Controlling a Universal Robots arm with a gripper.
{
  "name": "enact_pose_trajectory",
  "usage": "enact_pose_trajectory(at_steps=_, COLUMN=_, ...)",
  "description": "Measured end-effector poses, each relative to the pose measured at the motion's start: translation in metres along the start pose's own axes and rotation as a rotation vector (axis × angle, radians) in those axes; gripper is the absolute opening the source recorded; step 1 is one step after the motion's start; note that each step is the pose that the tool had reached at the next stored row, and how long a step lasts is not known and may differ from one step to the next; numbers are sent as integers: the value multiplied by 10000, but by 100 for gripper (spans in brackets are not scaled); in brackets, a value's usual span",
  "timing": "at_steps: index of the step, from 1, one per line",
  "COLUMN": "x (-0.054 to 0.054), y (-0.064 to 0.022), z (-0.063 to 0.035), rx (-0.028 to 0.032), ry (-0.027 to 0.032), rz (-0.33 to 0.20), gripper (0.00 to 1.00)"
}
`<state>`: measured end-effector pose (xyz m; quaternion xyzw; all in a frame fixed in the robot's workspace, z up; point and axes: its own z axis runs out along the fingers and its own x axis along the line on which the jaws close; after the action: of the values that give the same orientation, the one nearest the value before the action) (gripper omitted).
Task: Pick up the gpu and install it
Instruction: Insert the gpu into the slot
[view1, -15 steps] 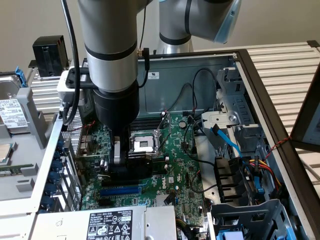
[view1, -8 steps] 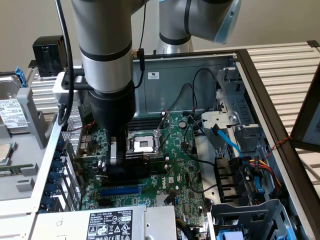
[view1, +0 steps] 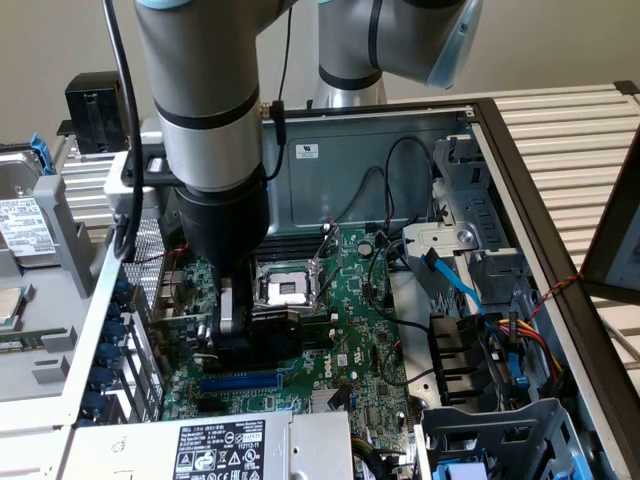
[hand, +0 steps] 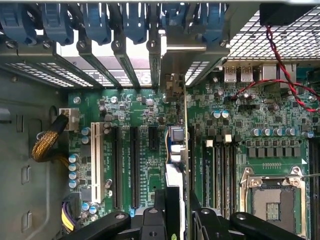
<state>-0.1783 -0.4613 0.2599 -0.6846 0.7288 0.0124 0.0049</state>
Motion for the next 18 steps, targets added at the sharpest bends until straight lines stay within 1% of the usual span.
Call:
enact_pose_trajectory(at_steps=10, x=19, y=1, z=6, rx=-7, ry=3, rz=5, gripper=27)
enact_pose_trajectory(at_steps=12, x=19, y=1, z=6, rx=-18, ry=2, rz=5, gripper=27)
enact_pose_trajectory(at_steps=13, x=19, y=-1, z=8, rx=-36, ry=-6, rz=5, gripper=27)
enact_pose_trajectory(at_steps=14, x=22, y=-2, z=9, rx=-73, ry=-20, rz=4, gripper=27)
enact_pose_trajectory(at_steps=16, x=27, y=-5, z=9, rx=-165, ry=-35, rz=8, gripper=27)
enact_pose_trajectory(at_steps=17, x=32, y=-9, z=8, rx=-193, ry=-43, rz=8, gripper=27)
enact_pose_trajectory(at_steps=18, x=34, y=-12, z=9, rx=-199, ry=-48, rz=9, gripper=27)
